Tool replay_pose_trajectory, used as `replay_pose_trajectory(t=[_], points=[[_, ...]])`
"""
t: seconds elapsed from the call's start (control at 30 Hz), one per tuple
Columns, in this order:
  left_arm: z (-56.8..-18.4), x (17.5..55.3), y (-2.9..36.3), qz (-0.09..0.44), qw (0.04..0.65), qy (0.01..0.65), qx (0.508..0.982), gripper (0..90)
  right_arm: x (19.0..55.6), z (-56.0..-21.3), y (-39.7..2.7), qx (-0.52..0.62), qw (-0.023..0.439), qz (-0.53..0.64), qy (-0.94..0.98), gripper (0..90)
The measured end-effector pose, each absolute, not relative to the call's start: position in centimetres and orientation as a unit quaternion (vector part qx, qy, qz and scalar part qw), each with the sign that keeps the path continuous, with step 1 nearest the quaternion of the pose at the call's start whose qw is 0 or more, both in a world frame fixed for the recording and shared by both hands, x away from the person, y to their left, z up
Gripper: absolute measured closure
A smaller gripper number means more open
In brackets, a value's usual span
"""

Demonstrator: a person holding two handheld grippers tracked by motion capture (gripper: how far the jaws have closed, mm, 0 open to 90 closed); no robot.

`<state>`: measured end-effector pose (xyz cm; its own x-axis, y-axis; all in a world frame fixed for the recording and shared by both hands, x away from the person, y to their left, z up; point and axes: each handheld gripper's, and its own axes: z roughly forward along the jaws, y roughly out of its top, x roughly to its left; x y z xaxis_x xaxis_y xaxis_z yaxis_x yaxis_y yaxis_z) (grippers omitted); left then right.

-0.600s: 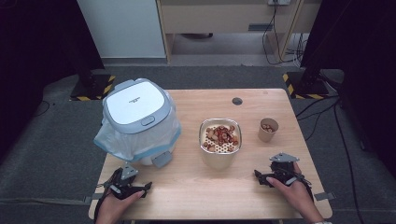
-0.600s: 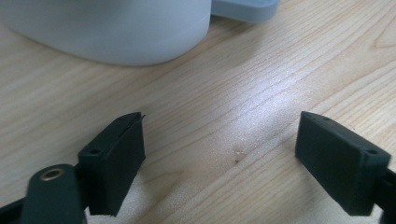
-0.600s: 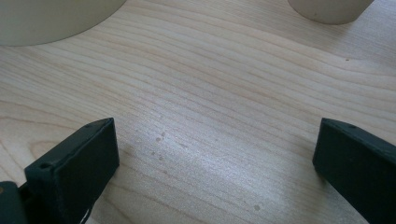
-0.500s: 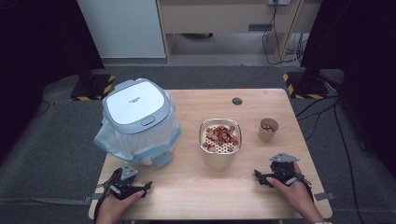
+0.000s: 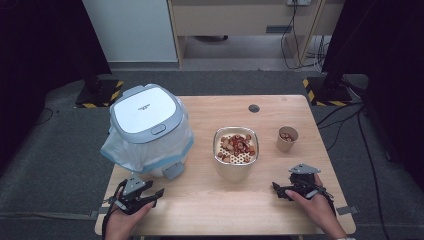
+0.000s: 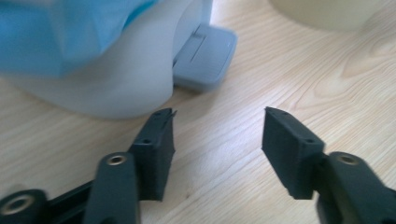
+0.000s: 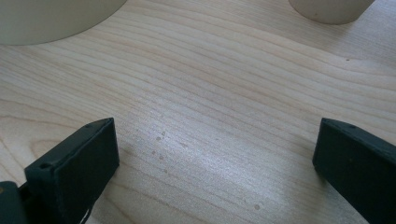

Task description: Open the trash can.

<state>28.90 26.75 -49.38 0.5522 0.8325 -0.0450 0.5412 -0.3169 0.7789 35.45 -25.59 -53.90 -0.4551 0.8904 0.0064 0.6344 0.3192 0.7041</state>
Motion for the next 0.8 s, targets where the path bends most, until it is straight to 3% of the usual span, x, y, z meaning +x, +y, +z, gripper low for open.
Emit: replay_pose_trajectory(t=[0.53,0.8], points=[[-48.4,30.9,23.9,0.19,0.42,0.396,0.794,76.6,35.5,-53.9,-25.6,0.483,0.196,0.326,0.788,0.8],[-48.9,32.5,22.2,0.191,0.411,0.388,0.803,83.3,35.5,-53.9,-25.6,0.482,0.196,0.327,0.789,0.8]])
